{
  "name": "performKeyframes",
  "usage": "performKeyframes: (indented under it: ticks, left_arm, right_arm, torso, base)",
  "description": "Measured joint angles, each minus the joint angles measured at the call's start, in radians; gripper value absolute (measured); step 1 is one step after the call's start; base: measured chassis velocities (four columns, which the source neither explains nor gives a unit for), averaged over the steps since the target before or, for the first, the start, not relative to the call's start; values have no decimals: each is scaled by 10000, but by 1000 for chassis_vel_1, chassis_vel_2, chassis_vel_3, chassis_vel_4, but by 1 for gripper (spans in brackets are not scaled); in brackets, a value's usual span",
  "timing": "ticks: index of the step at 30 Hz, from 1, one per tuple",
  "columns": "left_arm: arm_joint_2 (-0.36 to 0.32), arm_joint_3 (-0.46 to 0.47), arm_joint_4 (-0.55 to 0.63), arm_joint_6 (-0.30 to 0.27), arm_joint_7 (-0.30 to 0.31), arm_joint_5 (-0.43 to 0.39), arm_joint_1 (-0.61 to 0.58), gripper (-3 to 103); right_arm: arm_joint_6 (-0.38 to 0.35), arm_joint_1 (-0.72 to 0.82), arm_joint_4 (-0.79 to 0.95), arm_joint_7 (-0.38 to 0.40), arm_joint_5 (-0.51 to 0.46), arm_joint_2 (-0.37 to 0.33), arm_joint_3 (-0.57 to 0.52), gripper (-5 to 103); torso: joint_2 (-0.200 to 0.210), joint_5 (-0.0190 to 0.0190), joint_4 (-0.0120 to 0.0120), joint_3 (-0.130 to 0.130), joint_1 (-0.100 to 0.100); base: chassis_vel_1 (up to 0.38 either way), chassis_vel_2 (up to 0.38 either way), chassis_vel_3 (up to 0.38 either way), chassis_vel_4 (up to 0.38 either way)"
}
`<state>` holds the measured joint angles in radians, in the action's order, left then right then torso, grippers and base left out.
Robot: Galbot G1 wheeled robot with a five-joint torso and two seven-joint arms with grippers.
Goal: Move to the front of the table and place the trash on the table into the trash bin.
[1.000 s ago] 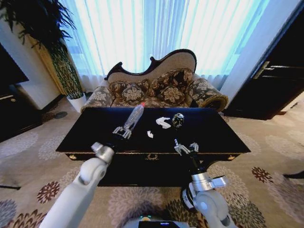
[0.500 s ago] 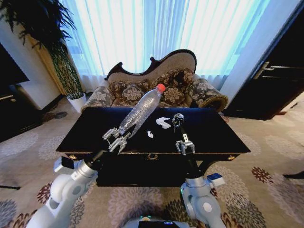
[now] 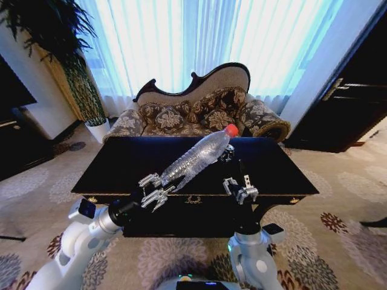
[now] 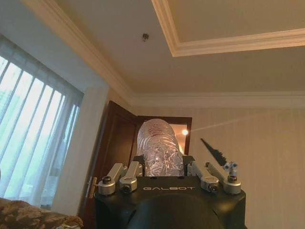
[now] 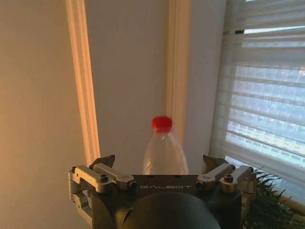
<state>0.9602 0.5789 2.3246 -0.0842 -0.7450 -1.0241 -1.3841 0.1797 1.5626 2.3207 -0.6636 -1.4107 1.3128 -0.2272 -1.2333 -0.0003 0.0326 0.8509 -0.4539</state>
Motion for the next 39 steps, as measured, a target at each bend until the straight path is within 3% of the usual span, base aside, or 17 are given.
performKeyframes:
  ticks: [10, 25, 29, 30, 33, 35, 36, 39]
  left_arm:
    - [-310, -1077, -495, 42, -229, 457, 581, 36]
    - [-314, -1724, -764, 22, -637, 1216, 514, 35]
    - [-291, -1635, -671, 20, -671, 1273, 429, 35]
    - [-291, -1635, -671, 20, -671, 1273, 429, 35]
    - [-295, -1497, -503, 6, -671, 1280, 289, 35]
    - [-297, -1469, -465, 3, -670, 1284, 253, 35]
    - [-299, -1415, -406, 3, -670, 1297, 170, 35]
    - [-234, -1244, -288, 82, -669, 1417, -46, 35]
  right_arm:
    - [5, -253, -185, 413, 1579, -322, 676, 100]
    - [-75, -316, -205, 1414, 2355, -279, 657, 103]
    - [-113, -333, -254, 1991, 2700, -210, 659, 89]
    - [-113, -333, -254, 1991, 2700, -210, 659, 89]
    - [-112, -336, -251, 2180, 2721, -179, 654, 73]
    - [-114, -336, -248, 2187, 2721, -177, 633, 73]
    - [-130, -332, -231, 2189, 2710, -177, 577, 64]
    - [-184, -311, -132, 2165, 2501, -198, 333, 57]
  torso:
    - [2, 1, -1, 0, -1]
    - [2, 1, -1, 0, -1]
    - [2, 0, -1, 0, 0]
    - [2, 0, -1, 0, 0]
    - [2, 1, -1, 0, 0]
    - [1, 1, -1, 0, 0]
    - [1, 1, -1, 0, 0]
    - [1, 1, -1, 0, 0]
  base:
    - [0, 0, 0, 0]
    - [0, 0, 0, 0]
    - [0, 0, 0, 0]
    - [0, 0, 0, 0]
    - [0, 0, 0, 0]
    - [0, 0, 0, 0]
    - [0, 0, 0, 0]
    - [0, 0, 0, 0]
